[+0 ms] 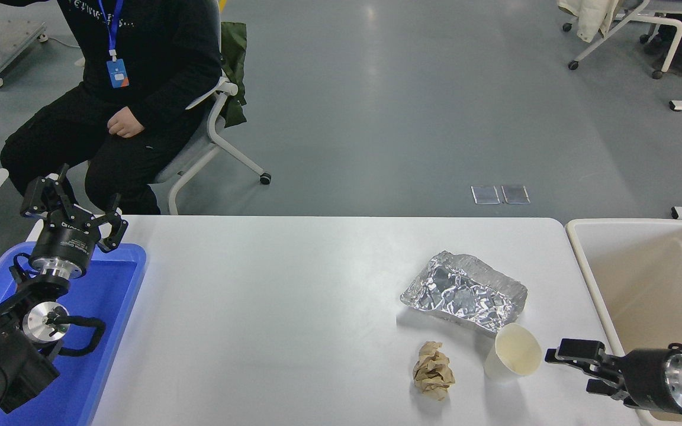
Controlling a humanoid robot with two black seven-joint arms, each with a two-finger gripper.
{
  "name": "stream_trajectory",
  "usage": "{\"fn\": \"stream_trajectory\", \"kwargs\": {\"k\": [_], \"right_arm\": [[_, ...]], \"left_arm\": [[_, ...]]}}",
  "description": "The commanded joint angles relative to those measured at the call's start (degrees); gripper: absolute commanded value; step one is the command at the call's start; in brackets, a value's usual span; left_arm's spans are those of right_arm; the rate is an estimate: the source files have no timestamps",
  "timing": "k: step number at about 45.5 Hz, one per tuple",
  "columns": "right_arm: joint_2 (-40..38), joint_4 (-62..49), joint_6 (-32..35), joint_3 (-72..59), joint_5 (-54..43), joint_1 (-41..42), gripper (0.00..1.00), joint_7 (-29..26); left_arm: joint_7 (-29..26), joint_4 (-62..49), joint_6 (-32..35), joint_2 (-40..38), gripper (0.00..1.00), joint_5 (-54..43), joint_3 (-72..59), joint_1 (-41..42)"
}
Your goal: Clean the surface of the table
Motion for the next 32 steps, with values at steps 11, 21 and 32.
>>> {"fn": "stream_trajectory", "kwargs": {"k": [11, 21, 32], "right_arm": [[3.5, -0.1, -1.7, 0.2, 2.3, 0.3, 0.98, -3.0], [6.2, -0.8, -3.8, 0.2, 2.3, 0.4, 0.94, -4.4], [8.4, -1.3, -5.9, -0.2, 2.1, 0.1, 0.86, -5.8]], "left_arm": [[0.0, 0.0, 0.0, 0.0, 1.00, 0.0, 0.0, 0.0], [0.0, 0.0, 0.0, 0.0, 1.00, -0.1, 0.0, 0.0], [0.0, 0.0, 0.0, 0.0, 1.00, 0.0, 0.0, 0.0]]}}
